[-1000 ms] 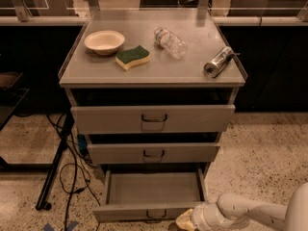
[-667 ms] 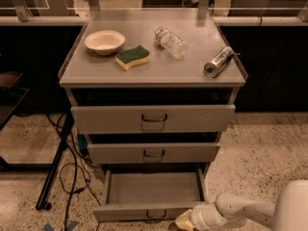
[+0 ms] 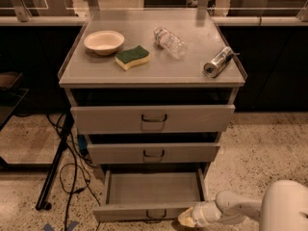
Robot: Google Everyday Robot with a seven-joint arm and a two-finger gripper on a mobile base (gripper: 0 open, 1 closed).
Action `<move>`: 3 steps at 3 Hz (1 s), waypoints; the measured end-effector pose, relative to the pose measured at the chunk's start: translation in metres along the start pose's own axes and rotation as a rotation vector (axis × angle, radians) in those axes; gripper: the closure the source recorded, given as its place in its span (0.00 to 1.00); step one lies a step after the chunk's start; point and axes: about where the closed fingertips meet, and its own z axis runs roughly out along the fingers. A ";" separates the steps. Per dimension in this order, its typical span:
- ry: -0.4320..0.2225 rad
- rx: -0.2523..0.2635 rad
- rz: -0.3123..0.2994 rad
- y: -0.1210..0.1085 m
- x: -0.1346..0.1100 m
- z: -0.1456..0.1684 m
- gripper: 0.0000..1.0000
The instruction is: Close bottom drawer
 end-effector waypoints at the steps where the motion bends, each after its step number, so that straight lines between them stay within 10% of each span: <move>1: 0.000 0.000 0.000 0.000 0.000 0.000 0.51; 3: 0.005 0.020 -0.036 -0.007 -0.012 0.000 0.00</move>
Offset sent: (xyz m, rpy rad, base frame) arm 0.0000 0.0000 0.0000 0.0000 0.0000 0.0000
